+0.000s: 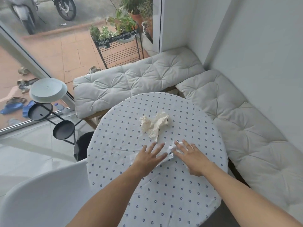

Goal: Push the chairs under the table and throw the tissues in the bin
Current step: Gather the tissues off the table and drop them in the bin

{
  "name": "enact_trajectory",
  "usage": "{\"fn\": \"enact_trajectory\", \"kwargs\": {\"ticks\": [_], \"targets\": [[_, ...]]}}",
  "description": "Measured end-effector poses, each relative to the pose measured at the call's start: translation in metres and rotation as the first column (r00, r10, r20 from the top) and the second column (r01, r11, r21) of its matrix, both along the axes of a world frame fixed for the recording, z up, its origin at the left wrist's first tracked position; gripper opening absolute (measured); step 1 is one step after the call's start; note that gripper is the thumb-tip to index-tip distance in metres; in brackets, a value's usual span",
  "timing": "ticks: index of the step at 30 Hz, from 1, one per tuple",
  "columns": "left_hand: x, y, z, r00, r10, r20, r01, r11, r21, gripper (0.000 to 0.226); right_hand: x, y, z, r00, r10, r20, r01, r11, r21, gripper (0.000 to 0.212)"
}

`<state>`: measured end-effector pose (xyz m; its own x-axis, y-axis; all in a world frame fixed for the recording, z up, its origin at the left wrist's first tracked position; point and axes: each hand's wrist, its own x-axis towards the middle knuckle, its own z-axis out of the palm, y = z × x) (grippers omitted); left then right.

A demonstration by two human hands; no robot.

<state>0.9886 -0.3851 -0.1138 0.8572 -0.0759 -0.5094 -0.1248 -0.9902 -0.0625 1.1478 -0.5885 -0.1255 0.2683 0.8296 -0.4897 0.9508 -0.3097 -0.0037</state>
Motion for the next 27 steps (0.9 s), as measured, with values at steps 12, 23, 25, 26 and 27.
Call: {"fn": "enact_trajectory", "kwargs": {"ticks": [12, 23, 25, 26, 27], "targets": [[-0.010, 0.030, -0.016, 0.991, 0.062, 0.117, -0.032, 0.968, -0.249, 0.024, 0.008, 0.022, 0.003, 0.976, -0.138, -0.166, 0.193, 0.906, 0.378, 0.056], [0.004, 0.079, 0.005, 0.829, 0.447, 0.335, -0.349, 0.883, -0.314, 0.020, 0.056, 0.132, 0.019, 0.973, -0.181, -0.142, 0.230, 0.806, 0.546, 0.016], [0.010, 0.093, 0.009, 0.800, 0.480, 0.359, -0.388, 0.871, -0.301, 0.018, 0.062, 0.146, 0.008, 0.977, -0.165, -0.131, 0.208, 0.859, 0.468, 0.015], [0.014, 0.100, 0.011, 0.785, 0.492, 0.377, -0.398, 0.867, -0.301, 0.018, 0.064, 0.151, 0.003, 0.979, -0.154, -0.132, 0.196, 0.885, 0.421, 0.016], [0.018, 0.106, 0.011, 0.773, 0.495, 0.396, -0.403, 0.866, -0.296, 0.019, 0.064, 0.155, -0.002, 0.978, -0.150, -0.147, 0.196, 0.906, 0.376, 0.017]]}}
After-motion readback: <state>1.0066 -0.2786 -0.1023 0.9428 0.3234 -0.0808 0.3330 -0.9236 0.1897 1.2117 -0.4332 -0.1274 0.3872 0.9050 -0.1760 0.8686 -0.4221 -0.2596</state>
